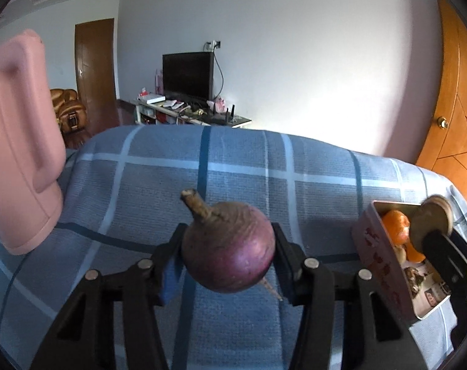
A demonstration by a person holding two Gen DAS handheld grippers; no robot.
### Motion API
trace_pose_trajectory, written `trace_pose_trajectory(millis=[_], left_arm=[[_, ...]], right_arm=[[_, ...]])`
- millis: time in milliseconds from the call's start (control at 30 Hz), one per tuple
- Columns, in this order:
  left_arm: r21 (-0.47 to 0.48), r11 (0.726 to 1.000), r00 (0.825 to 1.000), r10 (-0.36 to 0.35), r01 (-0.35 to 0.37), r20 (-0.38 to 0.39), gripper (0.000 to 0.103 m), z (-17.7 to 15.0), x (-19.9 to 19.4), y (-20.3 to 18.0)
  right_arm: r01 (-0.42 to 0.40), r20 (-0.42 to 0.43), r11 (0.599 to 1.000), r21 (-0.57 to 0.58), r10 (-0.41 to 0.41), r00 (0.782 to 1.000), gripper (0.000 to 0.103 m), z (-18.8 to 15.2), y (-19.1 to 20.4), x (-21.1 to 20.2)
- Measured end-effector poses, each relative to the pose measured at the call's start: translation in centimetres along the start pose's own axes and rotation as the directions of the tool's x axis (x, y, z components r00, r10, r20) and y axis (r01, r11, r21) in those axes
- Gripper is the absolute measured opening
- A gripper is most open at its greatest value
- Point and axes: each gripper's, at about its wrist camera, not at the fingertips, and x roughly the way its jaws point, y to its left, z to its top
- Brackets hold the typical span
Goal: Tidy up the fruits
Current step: 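Carry the turnip in the left tool over the tin box while the right tool carries the taro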
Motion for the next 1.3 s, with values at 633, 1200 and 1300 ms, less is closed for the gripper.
trace_pose_trajectory(millis=[633, 1200, 1300], left_arm=[[0.014, 0.999, 0.998, 0.036, -0.037, 0.045, 0.054, -2.7, -5.3, -2.9], [0.074, 0.997, 0.997, -0.022, 0.017, 0.073, 0.054, -3.7, -6.2, -7.2], [0.091, 0.995, 0.996, -0.047, 0.039, 0.082, 0.054, -3.6, -6.4, -8.7]], right_arm=[[0.059, 0.012, 0.998, -0.016, -0.059, 0.998, 0.041, -0.9, -1.6, -2.8], [0.131, 0.034, 0.991, -0.032, -0.130, 0.991, 0.041, -1.2, -7.4, -5.9], [0.169, 0.039, 0.985, -0.011, -0.169, 0.985, 0.041, -1.1, -9.7, -6.5]])
